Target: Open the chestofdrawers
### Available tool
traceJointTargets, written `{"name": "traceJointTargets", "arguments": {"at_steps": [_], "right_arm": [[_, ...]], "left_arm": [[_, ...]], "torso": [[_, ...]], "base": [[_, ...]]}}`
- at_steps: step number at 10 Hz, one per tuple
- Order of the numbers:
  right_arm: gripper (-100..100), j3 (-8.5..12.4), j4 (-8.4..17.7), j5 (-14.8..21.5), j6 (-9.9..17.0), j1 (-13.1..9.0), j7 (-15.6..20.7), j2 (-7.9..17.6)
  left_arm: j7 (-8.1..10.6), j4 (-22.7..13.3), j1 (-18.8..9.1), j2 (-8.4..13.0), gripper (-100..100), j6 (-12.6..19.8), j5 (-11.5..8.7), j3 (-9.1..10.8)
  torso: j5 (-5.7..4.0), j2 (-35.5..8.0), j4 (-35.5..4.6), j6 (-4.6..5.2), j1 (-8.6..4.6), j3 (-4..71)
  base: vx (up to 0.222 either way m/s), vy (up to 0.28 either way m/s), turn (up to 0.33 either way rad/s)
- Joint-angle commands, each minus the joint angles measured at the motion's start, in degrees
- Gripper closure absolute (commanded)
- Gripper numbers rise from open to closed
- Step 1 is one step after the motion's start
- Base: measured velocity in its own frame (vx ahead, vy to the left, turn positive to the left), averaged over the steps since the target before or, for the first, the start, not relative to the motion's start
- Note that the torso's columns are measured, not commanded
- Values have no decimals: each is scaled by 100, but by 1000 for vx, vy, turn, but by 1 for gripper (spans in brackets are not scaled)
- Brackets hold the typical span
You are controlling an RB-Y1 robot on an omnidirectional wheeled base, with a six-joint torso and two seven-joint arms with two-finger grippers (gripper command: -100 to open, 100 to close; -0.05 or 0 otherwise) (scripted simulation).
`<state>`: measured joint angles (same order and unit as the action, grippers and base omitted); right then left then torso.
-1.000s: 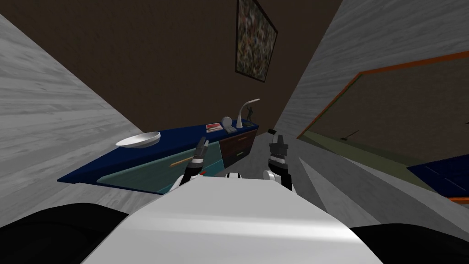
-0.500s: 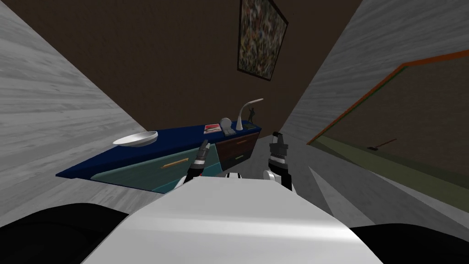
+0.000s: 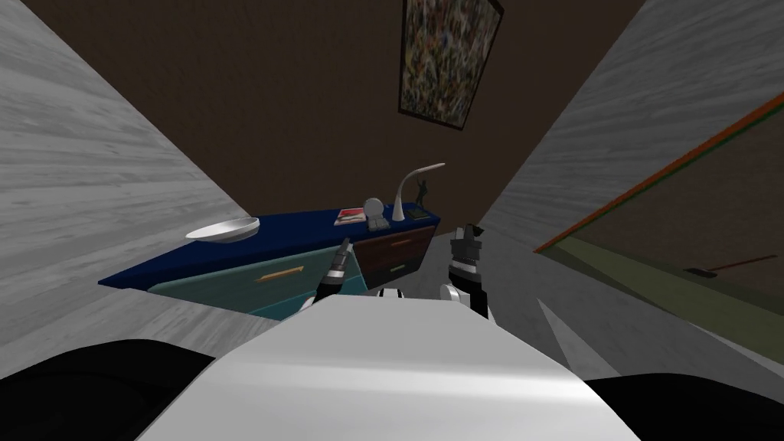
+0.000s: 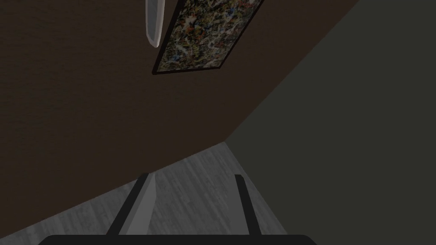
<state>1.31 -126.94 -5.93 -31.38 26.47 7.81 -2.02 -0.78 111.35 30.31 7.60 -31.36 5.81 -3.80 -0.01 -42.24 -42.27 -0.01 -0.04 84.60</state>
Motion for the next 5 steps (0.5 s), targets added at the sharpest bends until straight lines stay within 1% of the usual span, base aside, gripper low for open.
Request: {"name": "traceJointTargets", "arguments": {"at_steps": [1, 2, 3, 4, 5], "right_arm": [[0, -1, 0, 0, 0, -1, 0, -1], [0, -1, 0, 0, 0, 0, 0, -1], [0, -1, 0, 0, 0, -1, 0, -1], [0, 0, 0, 0, 0, 0, 0, 0], [0, 0, 0, 0, 0, -1, 0, 1]], "left_arm": [[-24, -359, -23, -43, -100, -32, 29, -44], [-28, -445, -29, -45, -100, -41, 34, -53], [-37, -628, -42, -37, -100, -61, 46, -71], [-41, -726, -49, -29, -100, -71, 52, -80], [-46, -830, -57, -18, -100, -82, 59, -90]], "torso": [[-4, -3, 0, 4, -15, -1], [-7, -5, -1, 0, -23, -3], [0, -9, -2, 2, 8, -5], [8, 2, 0, 1, 28, 1], [8, -1, 0, 2, 27, 1]], "base": [[112, -284, 240], [93, -235, 208], [123, -186, 205], [114, -173, 187], [109, -184, 131]]}}
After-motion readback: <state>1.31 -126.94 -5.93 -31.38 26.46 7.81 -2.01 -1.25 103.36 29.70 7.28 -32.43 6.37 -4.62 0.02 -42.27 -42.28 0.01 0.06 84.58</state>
